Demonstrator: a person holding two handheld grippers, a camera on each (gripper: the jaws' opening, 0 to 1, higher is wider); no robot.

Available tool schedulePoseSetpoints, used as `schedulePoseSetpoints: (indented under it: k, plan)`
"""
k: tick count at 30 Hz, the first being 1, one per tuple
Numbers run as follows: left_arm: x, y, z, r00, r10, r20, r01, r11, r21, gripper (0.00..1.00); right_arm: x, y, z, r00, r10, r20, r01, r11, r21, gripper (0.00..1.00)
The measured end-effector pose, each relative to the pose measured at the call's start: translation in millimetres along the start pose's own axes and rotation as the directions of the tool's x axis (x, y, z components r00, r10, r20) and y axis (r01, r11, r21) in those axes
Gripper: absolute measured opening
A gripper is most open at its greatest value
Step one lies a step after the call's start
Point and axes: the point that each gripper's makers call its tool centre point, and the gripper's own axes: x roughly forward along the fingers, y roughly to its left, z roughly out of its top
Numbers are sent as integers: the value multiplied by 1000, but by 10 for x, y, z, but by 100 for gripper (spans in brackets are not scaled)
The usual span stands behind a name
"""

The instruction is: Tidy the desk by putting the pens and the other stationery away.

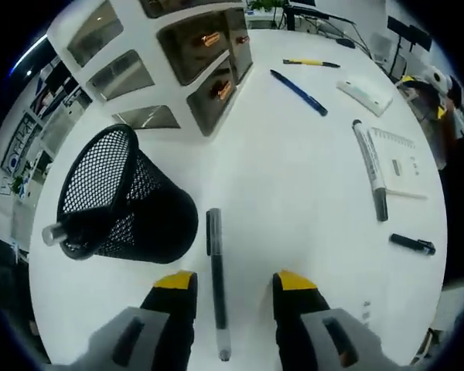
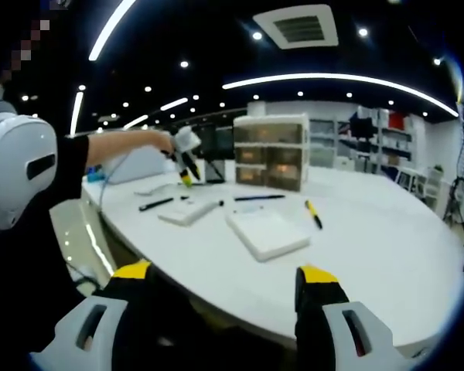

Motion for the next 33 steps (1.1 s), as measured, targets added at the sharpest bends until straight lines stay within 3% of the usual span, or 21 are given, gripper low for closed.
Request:
schedulePoseSetpoints:
  k: [4, 9, 18, 25, 29, 33]
  plan:
    - [12, 0, -10, 999, -38, 12, 38, 999, -33, 38, 30, 2, -20, 1000, 2, -6, -2, 1000, 6, 70]
    - [26, -51, -22, 993, -114, 41, 117, 990, -80, 30, 57, -4, -34, 1000, 3, -11, -3, 1000, 13, 70]
    - [34, -46, -18, 991, -111, 72, 117, 988, -97, 28, 102, 17, -35, 1000, 9, -15, -9, 1000, 16, 70]
    - [38, -71, -9, 992, -115, 46, 119, 989, -89, 18, 73, 7, -35, 1000, 3, -10, -3, 1000, 20, 70]
    - [44, -146, 1, 990, -139, 7, 139, 989, -58, 8, 57, -2, -48, 1000, -1, -9, 1, 1000, 23, 70]
    - [57, -142, -7, 992, -128, -15, 127, 990, -52, 7, 51, -4, -57, 1000, -1, -8, 1, 1000, 26, 70]
